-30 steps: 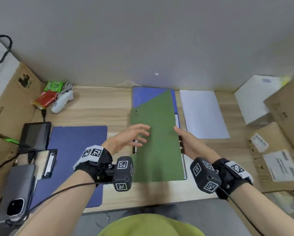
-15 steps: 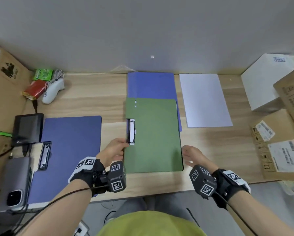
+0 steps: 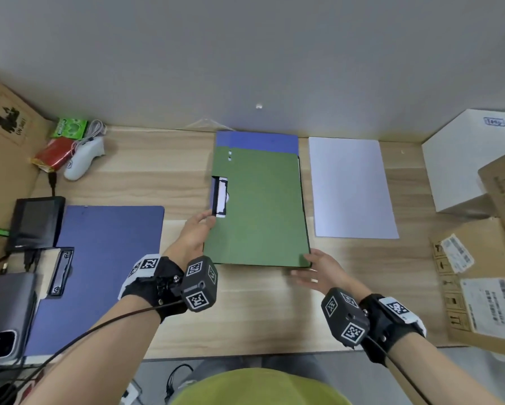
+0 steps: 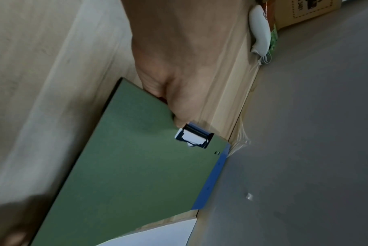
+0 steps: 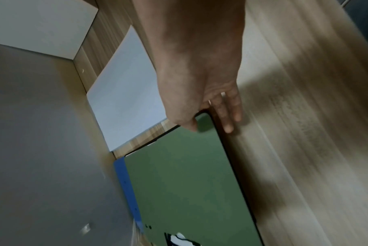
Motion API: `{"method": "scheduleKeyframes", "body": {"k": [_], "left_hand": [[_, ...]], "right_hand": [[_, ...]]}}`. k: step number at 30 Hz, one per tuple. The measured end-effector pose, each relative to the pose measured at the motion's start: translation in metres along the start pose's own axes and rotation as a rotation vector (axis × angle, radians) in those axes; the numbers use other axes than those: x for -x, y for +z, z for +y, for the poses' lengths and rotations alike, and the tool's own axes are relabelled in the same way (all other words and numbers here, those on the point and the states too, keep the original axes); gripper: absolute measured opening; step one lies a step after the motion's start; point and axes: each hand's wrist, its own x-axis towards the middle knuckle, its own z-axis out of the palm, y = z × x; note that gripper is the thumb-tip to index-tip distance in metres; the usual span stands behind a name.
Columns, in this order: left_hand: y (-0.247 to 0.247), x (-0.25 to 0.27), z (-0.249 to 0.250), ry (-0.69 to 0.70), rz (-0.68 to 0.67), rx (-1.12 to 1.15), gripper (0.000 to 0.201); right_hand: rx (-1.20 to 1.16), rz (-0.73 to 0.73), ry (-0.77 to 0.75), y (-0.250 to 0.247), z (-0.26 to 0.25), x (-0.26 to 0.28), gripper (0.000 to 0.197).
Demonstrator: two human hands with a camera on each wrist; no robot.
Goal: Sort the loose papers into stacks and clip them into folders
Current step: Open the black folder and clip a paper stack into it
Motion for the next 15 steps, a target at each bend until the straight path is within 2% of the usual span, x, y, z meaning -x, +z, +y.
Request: {"method": "scheduleKeyframes", "body": {"k": [2,6,7,12,15], "left_hand": [[0.007,-0.006,0.005,0.024,0.083,0.014,0.028],[0.017,-0.001,0.018,0.048,0.171,0.058,0.034],[0.019,0.0,0.019,0.056,0.184,0.053,0.037],[0.025,0.01,0.02,0.082,0.182,-0.027,0.052],[0.031,0.014,0.014,0.077,0.158,-0.078,0.054]], "right_hand": [[-0.005,-0.015,-0.018,-0.004,-0.006,-0.005,0.022],[0.04,-0.026,-0.108,-0.001,-0.02,-0.018,0.055],[0.068,-0.029,-0.125,0.001,-0.024,-0.019,0.058],[0.123,-0.011,-0.146,0.003,-0.035,-0.035,0.051],[0.171,-0.015,-0.142,0.002,-0.038,-0.036,0.048]]}}
